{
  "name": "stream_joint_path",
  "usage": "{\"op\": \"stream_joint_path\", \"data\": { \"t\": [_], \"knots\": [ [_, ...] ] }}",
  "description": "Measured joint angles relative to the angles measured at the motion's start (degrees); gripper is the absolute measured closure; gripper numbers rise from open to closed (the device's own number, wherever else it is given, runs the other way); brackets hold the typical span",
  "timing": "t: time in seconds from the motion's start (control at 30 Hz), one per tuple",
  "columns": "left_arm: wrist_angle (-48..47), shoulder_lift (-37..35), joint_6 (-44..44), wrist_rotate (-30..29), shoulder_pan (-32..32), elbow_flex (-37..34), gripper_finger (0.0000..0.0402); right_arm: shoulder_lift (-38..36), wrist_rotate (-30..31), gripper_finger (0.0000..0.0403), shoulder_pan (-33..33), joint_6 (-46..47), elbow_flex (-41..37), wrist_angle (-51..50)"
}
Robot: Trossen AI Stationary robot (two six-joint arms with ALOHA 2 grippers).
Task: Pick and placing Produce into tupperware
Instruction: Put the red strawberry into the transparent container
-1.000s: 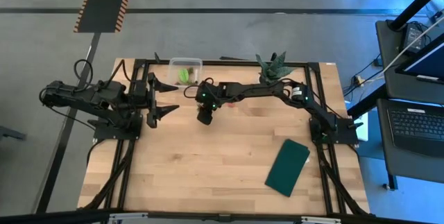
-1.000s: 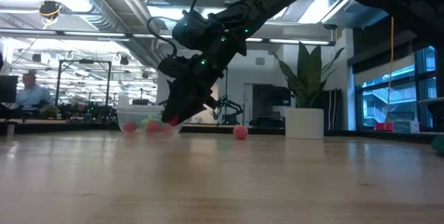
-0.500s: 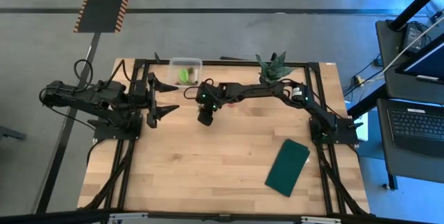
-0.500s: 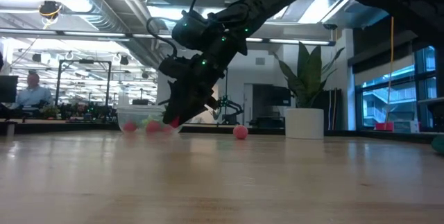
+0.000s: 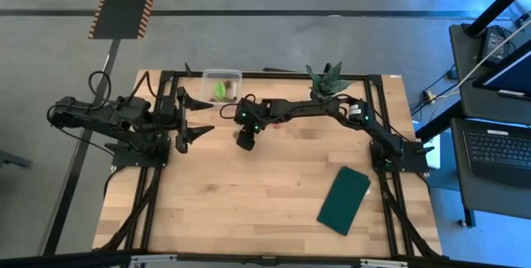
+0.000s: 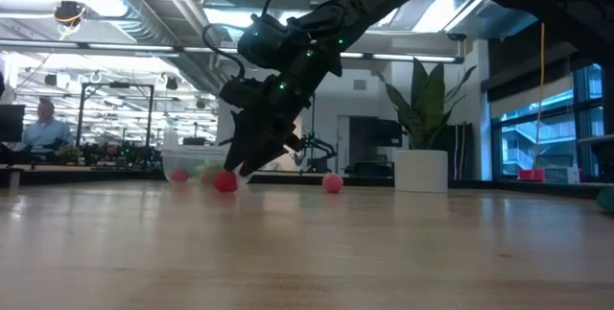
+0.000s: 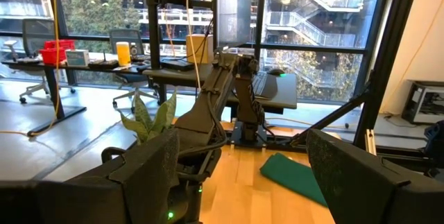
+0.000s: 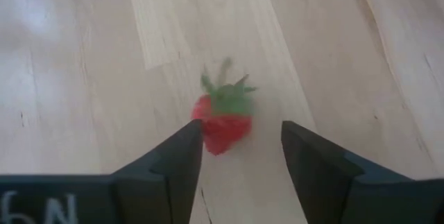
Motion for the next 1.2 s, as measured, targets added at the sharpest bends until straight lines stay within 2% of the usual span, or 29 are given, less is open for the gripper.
{"op": "stream_joint_path", "data": {
  "t": [0.2,0.3,0.43,0.63,0.83,0.97,1.1,1.2],
  "knots": [
    [0.0,-0.02,0.0,0.0,-0.01,0.0,0.0093,-0.48,-0.2,0.0199,0.01,0.33,-0.02,-0.23],
    [0.0,-0.01,0.01,0.0,-0.01,0.0,0.0093,-3.38,-2.26,0.0199,-0.22,0.35,-0.07,-0.12],
    [-0.01,-0.02,0.17,0.0,0.0,0.0,0.0093,-10.64,-2.57,0.0199,-0.22,-2.35,-0.04,0.65],
    [0.01,-0.02,-1.21,0.0,0.0,0.0,0.0093,-24.63,-1.77,0.0199,-0.22,-6.4,-0.02,-5.81],
    [0.01,-0.02,-1.77,0.17,-0.01,0.0,0.0093,-36.34,3.17,0.0199,0.35,-7.76,-0.48,-12.76],
    [0.01,-0.01,-1.77,0.24,0.0,0.0,0.0093,-44.03,7.31,0.0199,1.47,-7.42,-8.04,-11.27],
    [0.01,0.0,-1.75,0.24,-0.01,0.0,0.0093,-53.95,12.53,0.0199,2.67,-4.57,-21.59,-4.73],
    [0.01,0.19,-1.75,0.24,-0.01,0.0,0.0093,-62.12,13.32,0.0198,3.21,-2.57,-31.51,0.74]
  ]
}}
